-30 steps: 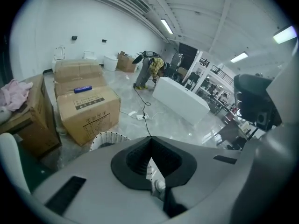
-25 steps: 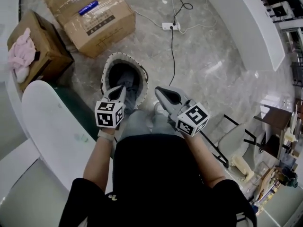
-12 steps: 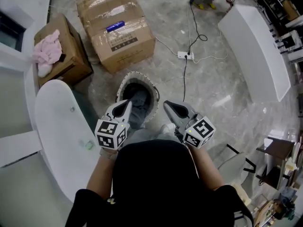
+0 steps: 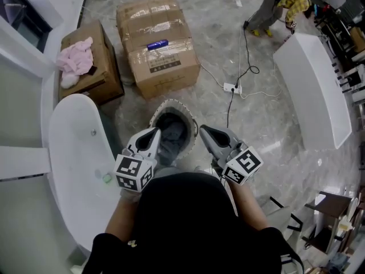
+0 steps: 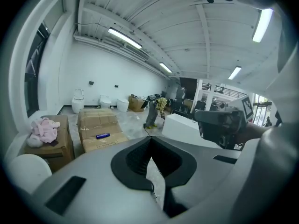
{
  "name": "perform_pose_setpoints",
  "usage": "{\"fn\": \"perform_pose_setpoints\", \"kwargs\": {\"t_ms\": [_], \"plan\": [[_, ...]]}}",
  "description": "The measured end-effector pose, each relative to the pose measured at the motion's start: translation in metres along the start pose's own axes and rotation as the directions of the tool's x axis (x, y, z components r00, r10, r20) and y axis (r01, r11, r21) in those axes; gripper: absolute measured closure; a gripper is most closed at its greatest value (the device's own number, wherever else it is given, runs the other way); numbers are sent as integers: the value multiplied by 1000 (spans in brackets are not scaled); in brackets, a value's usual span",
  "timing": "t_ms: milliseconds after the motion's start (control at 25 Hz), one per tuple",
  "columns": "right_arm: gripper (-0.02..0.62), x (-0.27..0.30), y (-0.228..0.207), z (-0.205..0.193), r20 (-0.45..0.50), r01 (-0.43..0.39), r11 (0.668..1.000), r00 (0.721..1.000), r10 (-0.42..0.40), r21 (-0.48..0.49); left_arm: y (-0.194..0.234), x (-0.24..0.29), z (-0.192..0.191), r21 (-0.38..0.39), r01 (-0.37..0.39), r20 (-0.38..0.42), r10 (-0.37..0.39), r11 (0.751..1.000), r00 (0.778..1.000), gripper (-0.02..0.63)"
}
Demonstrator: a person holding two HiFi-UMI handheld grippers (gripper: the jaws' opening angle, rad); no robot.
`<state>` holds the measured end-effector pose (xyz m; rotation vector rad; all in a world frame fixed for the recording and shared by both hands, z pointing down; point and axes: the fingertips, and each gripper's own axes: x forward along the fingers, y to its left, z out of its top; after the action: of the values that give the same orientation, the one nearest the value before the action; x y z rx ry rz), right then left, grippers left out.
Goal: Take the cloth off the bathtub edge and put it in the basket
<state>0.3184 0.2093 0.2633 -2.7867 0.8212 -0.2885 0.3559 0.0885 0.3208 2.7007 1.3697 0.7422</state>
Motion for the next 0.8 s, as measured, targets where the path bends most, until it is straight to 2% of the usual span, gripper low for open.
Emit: {"fn": "perform_pose_setpoints", "kwargs": {"t_ms": [400, 640, 800], "plan": [[598, 13, 27, 10, -13, -44, 999, 999, 44, -28, 12, -38, 20, 0, -49, 76, 49, 999, 996, 592], [598, 16, 42, 5, -44, -57, 995, 998, 54, -86, 20, -49, 12, -32, -64, 91, 66, 997, 994, 592], [598, 21, 47, 1, -52, -61, 994, 997, 56, -87, 24, -52, 4, -44, -61, 92, 65, 997, 994, 592]]}}
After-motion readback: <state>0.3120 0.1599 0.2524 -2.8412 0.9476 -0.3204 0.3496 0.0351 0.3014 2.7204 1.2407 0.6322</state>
